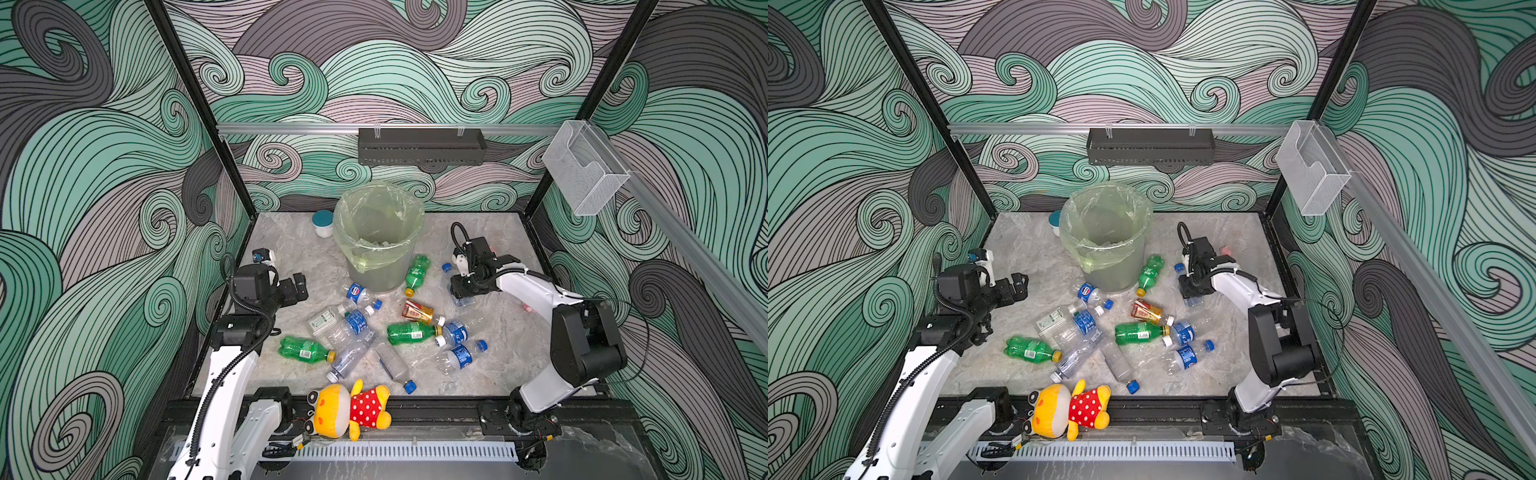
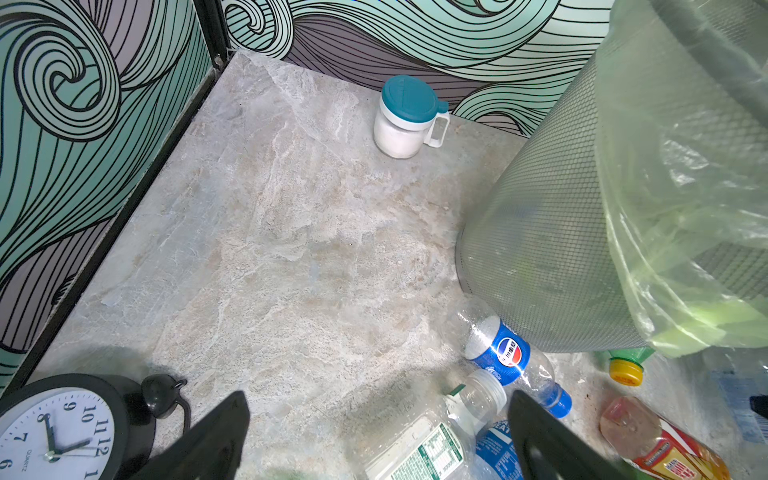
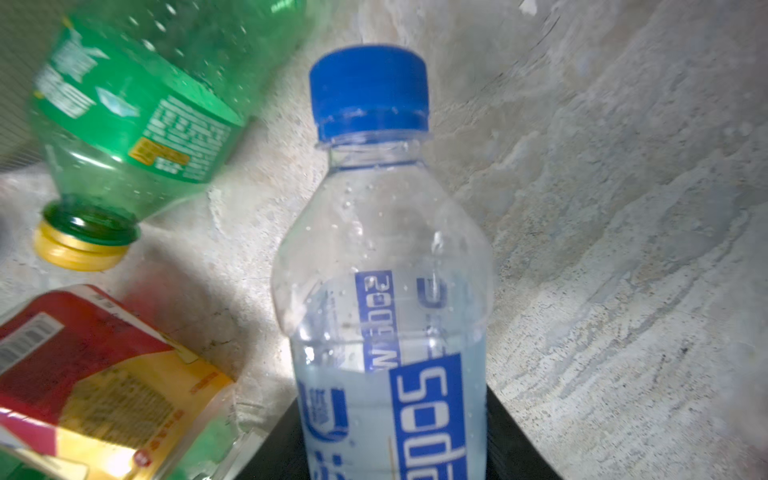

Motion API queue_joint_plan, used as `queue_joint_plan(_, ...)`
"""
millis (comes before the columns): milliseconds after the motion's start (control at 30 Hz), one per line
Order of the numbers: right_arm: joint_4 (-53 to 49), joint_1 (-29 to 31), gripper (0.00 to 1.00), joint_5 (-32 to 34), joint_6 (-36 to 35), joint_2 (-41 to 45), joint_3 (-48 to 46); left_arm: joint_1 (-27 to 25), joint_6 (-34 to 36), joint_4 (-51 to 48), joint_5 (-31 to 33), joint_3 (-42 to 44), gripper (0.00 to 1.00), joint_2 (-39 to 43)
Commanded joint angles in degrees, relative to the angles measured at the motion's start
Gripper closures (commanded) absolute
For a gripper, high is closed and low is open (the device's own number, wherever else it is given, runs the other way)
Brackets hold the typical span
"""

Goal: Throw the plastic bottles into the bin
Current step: 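Move the right gripper down to the soda water bottle and grasp it, then lift the soda water bottle with the right gripper over the bin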

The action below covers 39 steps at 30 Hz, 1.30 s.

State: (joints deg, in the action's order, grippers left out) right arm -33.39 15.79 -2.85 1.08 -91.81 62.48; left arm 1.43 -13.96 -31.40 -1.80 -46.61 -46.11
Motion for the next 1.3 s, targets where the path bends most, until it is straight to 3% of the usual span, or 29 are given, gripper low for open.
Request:
queue_joint_plan(0, -1.01, -1.40, 0.55, -0.32, 2.88, 3.27, 0.34, 0.50, 0.55, -0.95, -0.56, -0.34, 0.01, 0.87)
queue_joint_plan(333, -6.73, -1.95, 0.55, -6.27, 3.99, 13.95, 3.23, 0.50, 0.67, -0.86, -0.83, -0.40, 0.01, 0.58)
queue_joint_plan(567, -3.34, -1.90, 0.54, -16.39, 2.70, 23.25, -0.23, 0.50, 0.42, -0.59, -1.35, -0.42, 0.01, 0.14)
queue_joint_plan(867, -1.38, 1.60, 0.55, -18.16, 0.06, 28.53, -1.93, 0.50, 0.70, -0.94, -1.72, -0.58, 0.01, -0.39)
queue_joint_plan(1067, -1.96, 7.27, 0.56, -19.55, -0.64, 24.25, 10.02, 0.45, 0.56, -1.55, -1.08, -0.75, 0.01, -0.34)
queue_joint_plan(1267, 3.13, 11.52, 0.59, -20.23, 3.85, 6.44, 35.19, 0.50, 1.64, -4.62, -1.25, -3.25, 0.01, -0.48)
